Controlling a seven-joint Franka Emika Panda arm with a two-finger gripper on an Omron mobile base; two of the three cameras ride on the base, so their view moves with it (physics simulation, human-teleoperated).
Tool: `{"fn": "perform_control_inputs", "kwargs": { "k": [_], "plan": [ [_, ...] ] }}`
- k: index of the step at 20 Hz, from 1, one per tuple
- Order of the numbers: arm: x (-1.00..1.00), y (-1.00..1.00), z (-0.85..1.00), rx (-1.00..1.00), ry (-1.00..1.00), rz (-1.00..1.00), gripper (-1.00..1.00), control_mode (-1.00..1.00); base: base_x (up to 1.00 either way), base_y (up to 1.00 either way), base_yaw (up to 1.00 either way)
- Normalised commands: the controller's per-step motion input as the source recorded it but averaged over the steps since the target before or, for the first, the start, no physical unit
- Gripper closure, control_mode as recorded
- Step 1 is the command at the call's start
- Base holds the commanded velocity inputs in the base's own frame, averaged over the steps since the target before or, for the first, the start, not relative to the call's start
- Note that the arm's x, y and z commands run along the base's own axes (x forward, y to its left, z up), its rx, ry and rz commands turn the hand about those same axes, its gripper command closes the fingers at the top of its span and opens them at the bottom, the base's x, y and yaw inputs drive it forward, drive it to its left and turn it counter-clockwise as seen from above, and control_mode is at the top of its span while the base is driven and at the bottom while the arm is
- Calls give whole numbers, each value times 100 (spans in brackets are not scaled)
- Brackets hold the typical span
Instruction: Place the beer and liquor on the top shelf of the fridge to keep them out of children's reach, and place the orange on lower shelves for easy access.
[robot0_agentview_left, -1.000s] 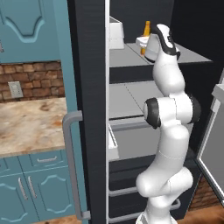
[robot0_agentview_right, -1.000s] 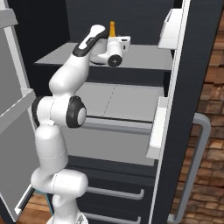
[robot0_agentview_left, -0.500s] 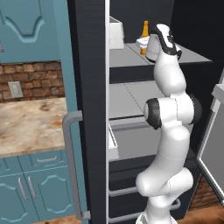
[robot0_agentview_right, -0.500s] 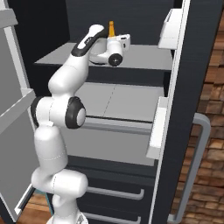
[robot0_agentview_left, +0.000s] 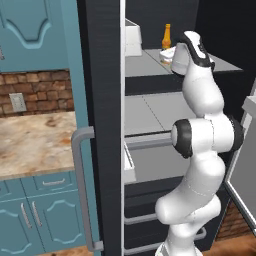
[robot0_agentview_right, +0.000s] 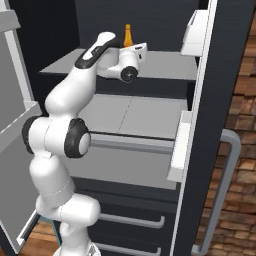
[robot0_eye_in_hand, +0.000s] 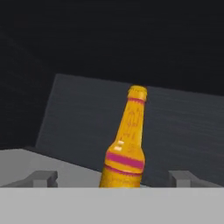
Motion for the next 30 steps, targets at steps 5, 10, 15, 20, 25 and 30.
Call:
{"fn": "perform_control_inputs", "kwargs": {
  "k": [5,10,15,20,25,30],
  "plan": [
    [-100,0,-23,-4,11,-3,-100,-100,0,0,0],
    [-100,0,0,-1,10,0,-100,-100,0,0,0],
    [-100,0,0,-4,13,5,-100,-100,0,0,0],
    [-100,0,0,-9,19,13,-100,-100,0,0,0],
    [-100,4,-29,-3,22,6,-100,-100,0,0,0],
    [-88,24,-51,2,21,-6,-100,-100,0,0,0]
  ]
}}
